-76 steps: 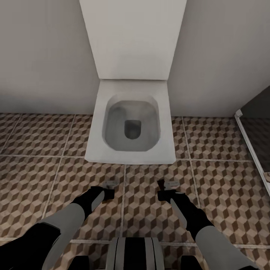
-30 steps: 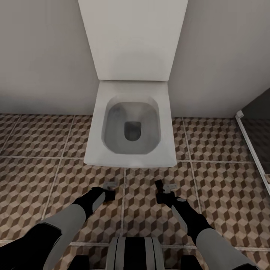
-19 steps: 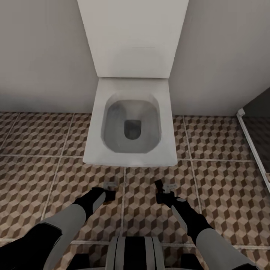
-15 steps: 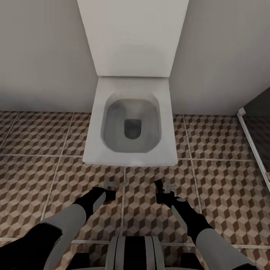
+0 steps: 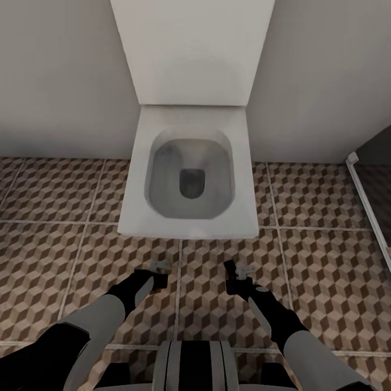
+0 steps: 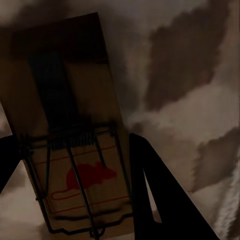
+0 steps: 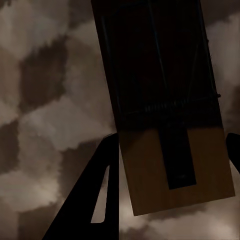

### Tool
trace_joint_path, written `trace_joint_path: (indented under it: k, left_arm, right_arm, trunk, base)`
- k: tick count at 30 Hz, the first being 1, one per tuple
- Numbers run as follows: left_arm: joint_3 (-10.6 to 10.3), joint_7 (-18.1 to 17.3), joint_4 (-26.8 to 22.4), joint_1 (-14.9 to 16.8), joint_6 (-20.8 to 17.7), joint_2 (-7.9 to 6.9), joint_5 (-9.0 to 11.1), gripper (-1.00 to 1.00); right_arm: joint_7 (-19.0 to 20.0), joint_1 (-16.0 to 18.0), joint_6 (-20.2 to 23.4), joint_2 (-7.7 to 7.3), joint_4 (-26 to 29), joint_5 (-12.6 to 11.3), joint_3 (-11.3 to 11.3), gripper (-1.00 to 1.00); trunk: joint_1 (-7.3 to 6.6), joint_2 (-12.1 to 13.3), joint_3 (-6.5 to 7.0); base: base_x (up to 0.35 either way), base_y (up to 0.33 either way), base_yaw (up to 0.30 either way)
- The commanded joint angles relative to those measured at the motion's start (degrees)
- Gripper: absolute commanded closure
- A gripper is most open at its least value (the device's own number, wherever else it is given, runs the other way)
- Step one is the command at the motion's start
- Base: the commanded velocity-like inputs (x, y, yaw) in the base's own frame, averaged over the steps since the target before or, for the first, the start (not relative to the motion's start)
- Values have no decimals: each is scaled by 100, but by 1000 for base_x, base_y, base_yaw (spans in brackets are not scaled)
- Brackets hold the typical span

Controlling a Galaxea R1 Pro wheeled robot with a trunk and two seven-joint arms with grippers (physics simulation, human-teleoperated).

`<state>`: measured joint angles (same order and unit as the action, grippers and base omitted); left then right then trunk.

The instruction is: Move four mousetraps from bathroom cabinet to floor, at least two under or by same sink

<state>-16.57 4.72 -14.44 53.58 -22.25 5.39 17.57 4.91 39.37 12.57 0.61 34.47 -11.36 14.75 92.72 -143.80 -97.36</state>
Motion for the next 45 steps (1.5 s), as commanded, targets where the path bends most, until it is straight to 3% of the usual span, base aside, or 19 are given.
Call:
trace_joint_path:
  k: [1, 22, 45]
  left_arm:
    - [-72, -50, 125, -6, -16, -3, 238, 100]
    - [-73, -50, 193, -6, -16, 42, 238, 100]
    - [-74, -50, 204, -6, -16, 76, 238, 100]
  right_arm:
    - [4, 1, 26, -3, 8, -60, 10, 100]
    - [-377, 1, 58, 5, -63, -33, -24, 100]
    - [-491, 36, 55, 9, -50, -25, -25, 100]
  trunk:
    - [3, 0, -8]
    - [3, 0, -16]
    - [3, 0, -16]
  base:
    - [0, 0, 0]
    - [0, 0, 0]
    - [0, 0, 0]
